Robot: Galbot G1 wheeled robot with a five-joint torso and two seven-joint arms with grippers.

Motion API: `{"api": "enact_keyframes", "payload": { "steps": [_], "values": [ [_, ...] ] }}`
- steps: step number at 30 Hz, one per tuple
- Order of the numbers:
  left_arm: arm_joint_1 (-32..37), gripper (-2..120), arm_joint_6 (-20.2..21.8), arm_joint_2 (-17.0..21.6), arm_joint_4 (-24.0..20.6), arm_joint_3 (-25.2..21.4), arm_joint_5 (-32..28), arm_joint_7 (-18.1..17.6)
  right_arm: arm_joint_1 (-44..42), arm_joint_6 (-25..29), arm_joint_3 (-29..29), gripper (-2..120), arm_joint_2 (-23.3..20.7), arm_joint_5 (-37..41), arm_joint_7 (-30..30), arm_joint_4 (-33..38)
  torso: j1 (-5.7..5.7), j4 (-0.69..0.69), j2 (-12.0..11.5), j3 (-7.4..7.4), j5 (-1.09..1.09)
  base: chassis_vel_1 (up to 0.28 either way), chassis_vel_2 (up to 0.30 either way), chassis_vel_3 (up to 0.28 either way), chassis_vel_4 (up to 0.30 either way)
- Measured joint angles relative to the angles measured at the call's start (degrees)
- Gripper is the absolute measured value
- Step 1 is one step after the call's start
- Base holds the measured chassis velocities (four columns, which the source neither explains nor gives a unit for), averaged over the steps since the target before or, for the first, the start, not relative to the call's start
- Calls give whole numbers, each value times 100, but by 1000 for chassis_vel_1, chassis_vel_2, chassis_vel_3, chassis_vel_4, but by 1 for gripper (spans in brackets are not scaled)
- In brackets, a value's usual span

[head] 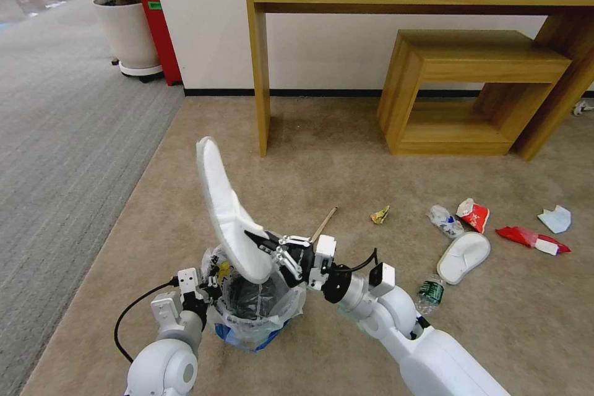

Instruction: Pick up the trash bin and place the garbage on the floor into it.

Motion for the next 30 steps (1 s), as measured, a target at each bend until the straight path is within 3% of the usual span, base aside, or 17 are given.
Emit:
{"api": "enact_keyframes", "payload": {
  "steps": [30],
  "values": [
    [173,3,72,47,-369,-51,-305,-33,156,247,-335,0,360,-294,-33,-563,0,0,0,0,0,0,0,0,0]
  ]
}}
